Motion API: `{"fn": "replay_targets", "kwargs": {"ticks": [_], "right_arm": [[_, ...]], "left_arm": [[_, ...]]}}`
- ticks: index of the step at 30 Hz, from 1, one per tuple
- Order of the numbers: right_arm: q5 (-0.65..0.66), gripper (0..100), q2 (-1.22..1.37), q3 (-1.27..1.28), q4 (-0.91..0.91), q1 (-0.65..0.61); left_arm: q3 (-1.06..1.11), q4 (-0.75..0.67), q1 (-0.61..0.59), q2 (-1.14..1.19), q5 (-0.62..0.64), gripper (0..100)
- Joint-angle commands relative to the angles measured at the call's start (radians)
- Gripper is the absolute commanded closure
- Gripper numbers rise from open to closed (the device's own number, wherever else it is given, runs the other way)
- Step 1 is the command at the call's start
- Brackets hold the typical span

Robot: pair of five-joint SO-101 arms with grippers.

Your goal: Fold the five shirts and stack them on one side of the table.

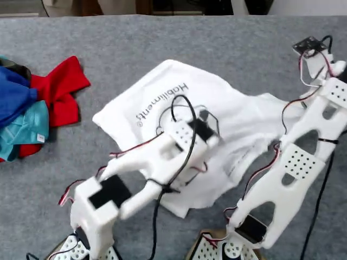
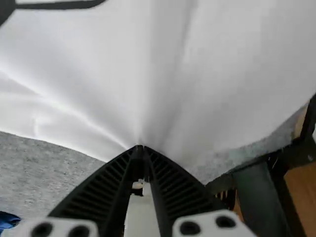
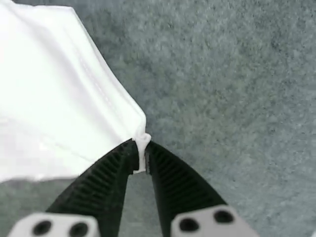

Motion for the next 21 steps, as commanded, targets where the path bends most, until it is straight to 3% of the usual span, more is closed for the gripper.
{"fn": "replay_targets", "kwargs": {"ticks": [1,6,11,14,18,21], "right_arm": [[0.101,99.8,-0.163,0.081,0.021,0.025],[0.189,99.8,-0.357,0.321,0.018,0.016],[0.176,99.8,-0.42,0.506,-0.049,0.004],[0.104,99.8,-0.404,0.585,-0.12,0.008],[0.052,99.8,-0.389,0.664,-0.18,0.001],[0.006,99.8,-0.375,0.71,-0.256,-0.025]], "left_arm": [[0.106,0.021,0.041,-0.134,-0.087,98],[0.14,0.021,0.014,-0.254,-0.184,98],[0.077,0.021,-0.071,-0.384,-0.336,98],[-0.023,0.02,-0.127,-0.433,-0.402,98],[-0.222,-0.095,-0.209,-0.371,-0.262,98],[-0.281,-0.325,-0.29,-0.234,-0.068,98]]}}
